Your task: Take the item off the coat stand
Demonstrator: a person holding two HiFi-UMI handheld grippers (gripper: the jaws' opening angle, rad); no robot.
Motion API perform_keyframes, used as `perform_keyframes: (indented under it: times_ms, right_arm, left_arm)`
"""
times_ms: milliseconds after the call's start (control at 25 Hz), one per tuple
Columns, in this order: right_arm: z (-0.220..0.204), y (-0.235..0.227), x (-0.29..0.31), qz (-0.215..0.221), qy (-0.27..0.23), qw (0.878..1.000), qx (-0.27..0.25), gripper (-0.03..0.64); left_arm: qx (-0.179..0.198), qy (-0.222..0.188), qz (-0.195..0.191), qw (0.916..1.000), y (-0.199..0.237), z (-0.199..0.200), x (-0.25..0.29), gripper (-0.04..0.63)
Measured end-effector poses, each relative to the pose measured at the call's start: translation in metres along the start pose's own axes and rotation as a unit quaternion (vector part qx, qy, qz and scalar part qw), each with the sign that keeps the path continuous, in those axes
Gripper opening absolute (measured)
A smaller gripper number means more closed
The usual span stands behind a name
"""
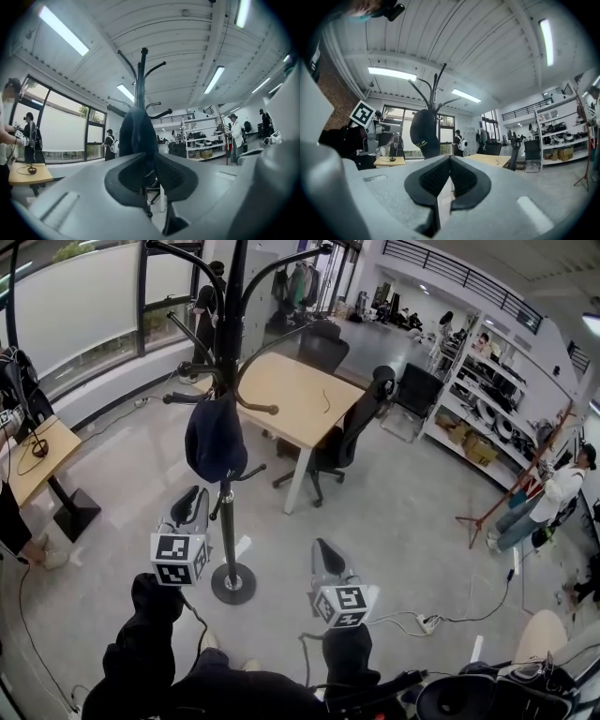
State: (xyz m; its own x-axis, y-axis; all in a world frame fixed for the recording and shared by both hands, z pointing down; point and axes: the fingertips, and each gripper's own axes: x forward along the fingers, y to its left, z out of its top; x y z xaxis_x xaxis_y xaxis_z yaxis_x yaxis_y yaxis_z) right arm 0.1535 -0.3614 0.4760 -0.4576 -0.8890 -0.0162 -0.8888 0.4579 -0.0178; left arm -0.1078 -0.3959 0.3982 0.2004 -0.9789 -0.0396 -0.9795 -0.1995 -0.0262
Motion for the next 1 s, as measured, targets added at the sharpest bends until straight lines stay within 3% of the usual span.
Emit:
perform_keyframes:
  times_ms: [200,480,680,840,1000]
  right_arm:
    - [0.001,-0.007,-0.002,-0.01,0.0,1.0,-0.001,0.002]
    - [0.001,-0.013,-0.004,-0.021,-0.001,1.0,-0.001,0.002]
    - [0.0,-0.015,-0.007,-0.026,0.001,1.0,-0.001,0.002]
    - [-0.002,-0.019,-0.005,-0.031,0.003,1.0,-0.001,0.002]
    - [-0.004,-0.022,-0.005,-0.037,0.003,0.999,0.0,0.002]
  left_arm:
    - [0.006,-0.016,0.006,0.9998,0.008,0.018,0.011,0.098]
    - [0.028,-0.047,0.012,0.9984,0.015,0.037,0.022,0.228]
    - [0.033,-0.051,0.02,0.998,0.021,0.043,0.034,0.279]
    - [0.027,-0.052,0.037,0.9976,0.03,0.043,0.044,0.369]
    - [0.024,-0.044,0.032,0.9982,0.034,0.04,0.051,0.392]
